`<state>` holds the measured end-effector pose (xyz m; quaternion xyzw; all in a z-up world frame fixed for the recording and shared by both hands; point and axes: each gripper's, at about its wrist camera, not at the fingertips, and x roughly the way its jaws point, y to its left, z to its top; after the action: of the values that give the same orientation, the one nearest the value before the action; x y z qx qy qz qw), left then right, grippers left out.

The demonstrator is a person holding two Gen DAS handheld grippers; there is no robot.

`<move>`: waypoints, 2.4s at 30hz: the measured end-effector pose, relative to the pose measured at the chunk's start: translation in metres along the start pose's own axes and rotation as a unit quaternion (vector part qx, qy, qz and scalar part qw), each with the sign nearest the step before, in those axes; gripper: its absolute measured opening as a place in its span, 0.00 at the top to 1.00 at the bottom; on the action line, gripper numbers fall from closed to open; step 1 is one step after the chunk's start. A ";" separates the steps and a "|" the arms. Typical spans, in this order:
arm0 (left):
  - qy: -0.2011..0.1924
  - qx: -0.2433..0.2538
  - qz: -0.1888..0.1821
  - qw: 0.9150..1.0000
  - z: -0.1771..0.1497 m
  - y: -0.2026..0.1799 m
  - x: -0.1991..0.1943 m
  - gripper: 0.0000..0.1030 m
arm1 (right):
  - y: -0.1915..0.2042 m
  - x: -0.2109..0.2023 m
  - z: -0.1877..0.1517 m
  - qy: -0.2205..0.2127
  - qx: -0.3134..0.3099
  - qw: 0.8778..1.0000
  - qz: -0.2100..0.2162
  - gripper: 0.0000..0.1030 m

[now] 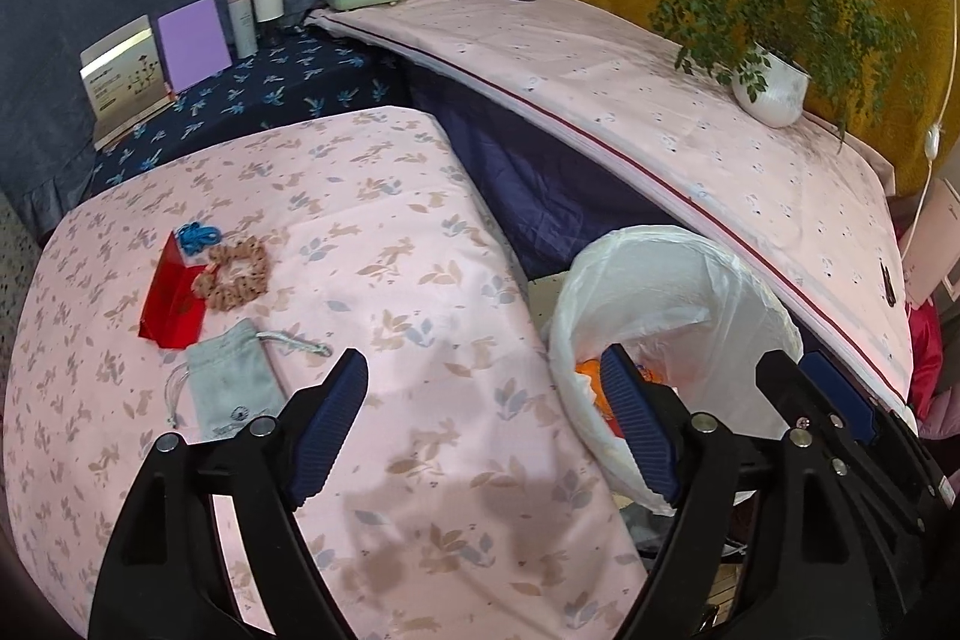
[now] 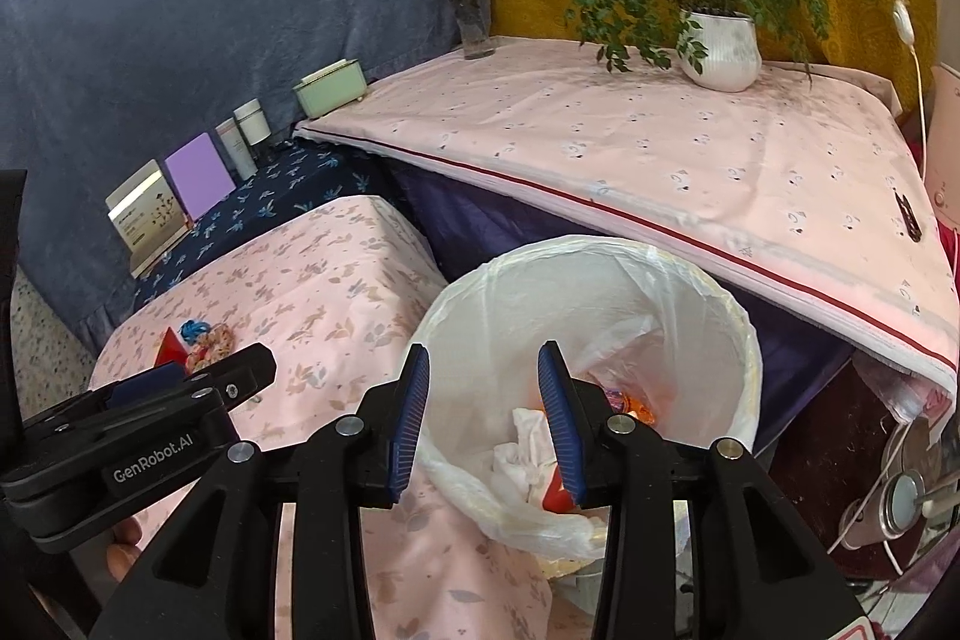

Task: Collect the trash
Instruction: 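Move both tools back to the grey-green pouch and red envelope, then grasp the grey-green drawstring pouch with the left tool, then grasp the red envelope with the right tool while the left tool holds the pouch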

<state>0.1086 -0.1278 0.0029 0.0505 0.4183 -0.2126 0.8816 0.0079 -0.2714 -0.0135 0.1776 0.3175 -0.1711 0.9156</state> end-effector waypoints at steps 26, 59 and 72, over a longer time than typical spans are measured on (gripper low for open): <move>0.038 -0.135 0.056 0.989 -0.033 0.131 0.012 0.19 | 0.093 0.020 -0.020 0.030 -0.071 0.996 0.041 0.57; 0.084 -0.139 0.049 0.985 -0.048 0.170 0.066 0.97 | 0.157 0.086 -0.035 0.085 -0.107 0.989 0.059 0.57; 0.014 -0.190 0.088 0.978 -0.047 0.240 -0.017 0.97 | 0.222 0.080 -0.044 0.085 -0.142 0.981 0.102 0.57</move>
<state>0.1655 0.1080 -0.0355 -0.0783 0.4575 -0.0500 0.8843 0.1390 -0.0735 -0.0491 0.0910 0.3957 -0.0136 0.9138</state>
